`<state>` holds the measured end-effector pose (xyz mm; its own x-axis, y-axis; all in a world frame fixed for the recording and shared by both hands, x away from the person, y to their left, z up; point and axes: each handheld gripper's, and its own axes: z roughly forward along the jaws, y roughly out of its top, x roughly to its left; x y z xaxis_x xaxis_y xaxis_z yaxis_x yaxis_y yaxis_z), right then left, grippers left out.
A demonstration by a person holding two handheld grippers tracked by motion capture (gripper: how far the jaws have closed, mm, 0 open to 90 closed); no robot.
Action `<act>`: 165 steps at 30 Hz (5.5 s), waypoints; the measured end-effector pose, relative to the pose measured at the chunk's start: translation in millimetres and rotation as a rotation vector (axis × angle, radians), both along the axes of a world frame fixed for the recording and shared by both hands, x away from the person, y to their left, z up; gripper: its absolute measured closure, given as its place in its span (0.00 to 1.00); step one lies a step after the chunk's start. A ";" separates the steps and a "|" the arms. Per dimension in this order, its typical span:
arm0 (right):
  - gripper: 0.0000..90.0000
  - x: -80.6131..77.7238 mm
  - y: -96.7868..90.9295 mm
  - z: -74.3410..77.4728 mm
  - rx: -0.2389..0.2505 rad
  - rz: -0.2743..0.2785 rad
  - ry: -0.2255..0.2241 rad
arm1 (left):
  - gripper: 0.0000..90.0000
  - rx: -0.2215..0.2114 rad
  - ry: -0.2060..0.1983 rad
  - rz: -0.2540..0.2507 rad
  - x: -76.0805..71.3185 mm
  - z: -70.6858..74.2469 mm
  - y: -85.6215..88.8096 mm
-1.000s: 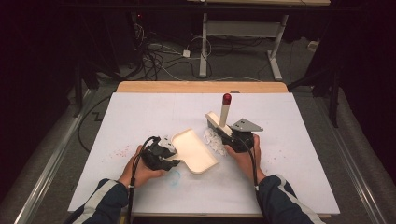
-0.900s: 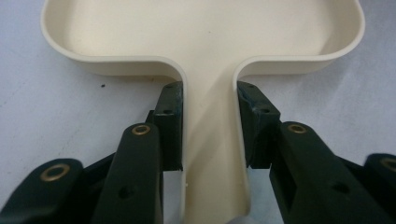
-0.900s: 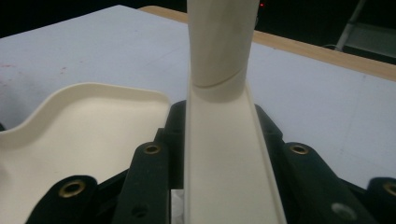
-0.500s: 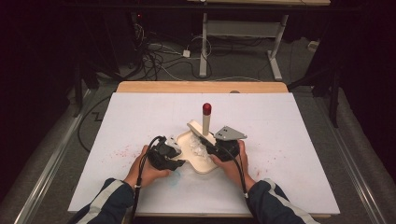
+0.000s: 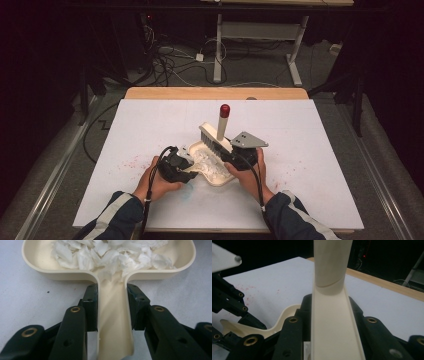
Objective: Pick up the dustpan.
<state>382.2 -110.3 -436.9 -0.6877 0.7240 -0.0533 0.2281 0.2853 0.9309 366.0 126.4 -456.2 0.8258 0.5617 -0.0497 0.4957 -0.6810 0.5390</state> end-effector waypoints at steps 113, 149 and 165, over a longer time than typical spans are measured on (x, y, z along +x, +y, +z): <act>0.75 -35.0 -48.8 -1.1 -0.184 0.156 0.058 | 0.71 0.054 0.026 0.014 -8.4 -6.7 11.7; 0.75 -55.7 -64.9 0.1 -0.170 0.140 0.098 | 0.71 0.060 0.019 0.025 -10.3 -9.0 10.1; 0.75 -59.5 -69.3 14.8 -0.102 0.151 0.049 | 0.71 0.045 0.020 0.029 -10.0 -6.5 12.7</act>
